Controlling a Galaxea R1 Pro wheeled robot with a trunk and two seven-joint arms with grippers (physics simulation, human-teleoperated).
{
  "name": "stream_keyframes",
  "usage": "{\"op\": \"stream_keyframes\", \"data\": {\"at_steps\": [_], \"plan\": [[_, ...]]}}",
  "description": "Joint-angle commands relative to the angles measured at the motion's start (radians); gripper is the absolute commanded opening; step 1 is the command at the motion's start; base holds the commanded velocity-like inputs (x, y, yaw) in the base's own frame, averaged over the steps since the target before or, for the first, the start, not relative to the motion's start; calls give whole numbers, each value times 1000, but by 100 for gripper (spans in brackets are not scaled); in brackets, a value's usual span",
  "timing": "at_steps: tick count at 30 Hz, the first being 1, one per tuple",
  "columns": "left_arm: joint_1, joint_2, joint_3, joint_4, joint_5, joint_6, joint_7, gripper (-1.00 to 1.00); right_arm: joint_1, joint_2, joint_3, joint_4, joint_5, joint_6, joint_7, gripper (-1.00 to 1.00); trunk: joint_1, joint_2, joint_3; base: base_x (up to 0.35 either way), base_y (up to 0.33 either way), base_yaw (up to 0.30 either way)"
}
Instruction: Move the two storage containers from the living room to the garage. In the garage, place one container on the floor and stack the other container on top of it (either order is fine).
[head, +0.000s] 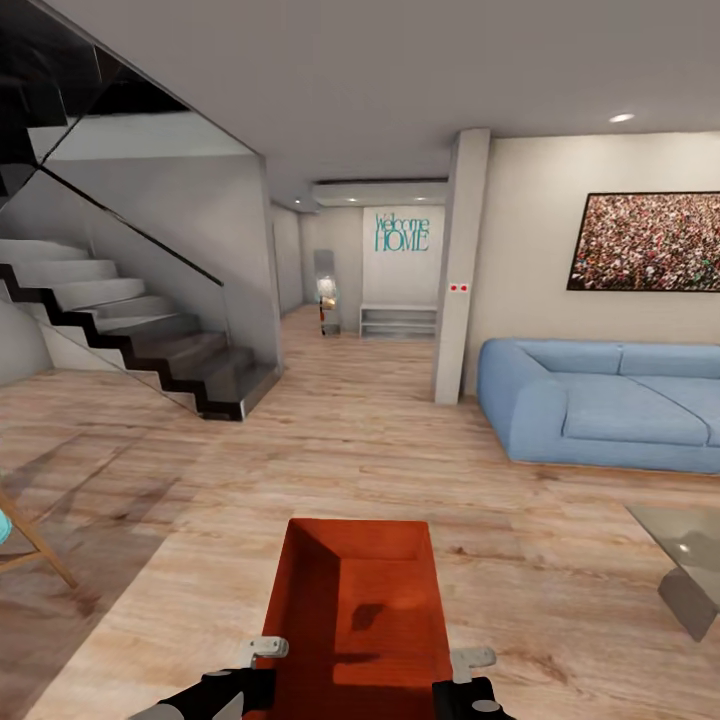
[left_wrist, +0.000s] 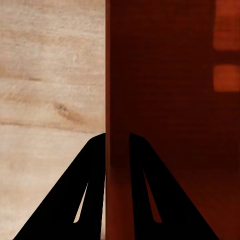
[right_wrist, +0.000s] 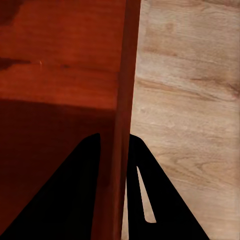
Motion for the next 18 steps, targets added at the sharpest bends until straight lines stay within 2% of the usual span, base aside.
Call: {"op": "stream_keyframes", "data": {"at_steps": [1, 18], "plan": [[-1, -1, -2, -2, -8, 3, 4, -100, -1, -8, 13, 4, -21, -6, -11, -100, 1, -1, -1, 324, 0, 0], [0, 1, -2, -2, -8, 3, 4, -100, -1, -8, 13, 4, -21, -6, -11, -100, 1, -1, -1, 323, 0, 0]]}}
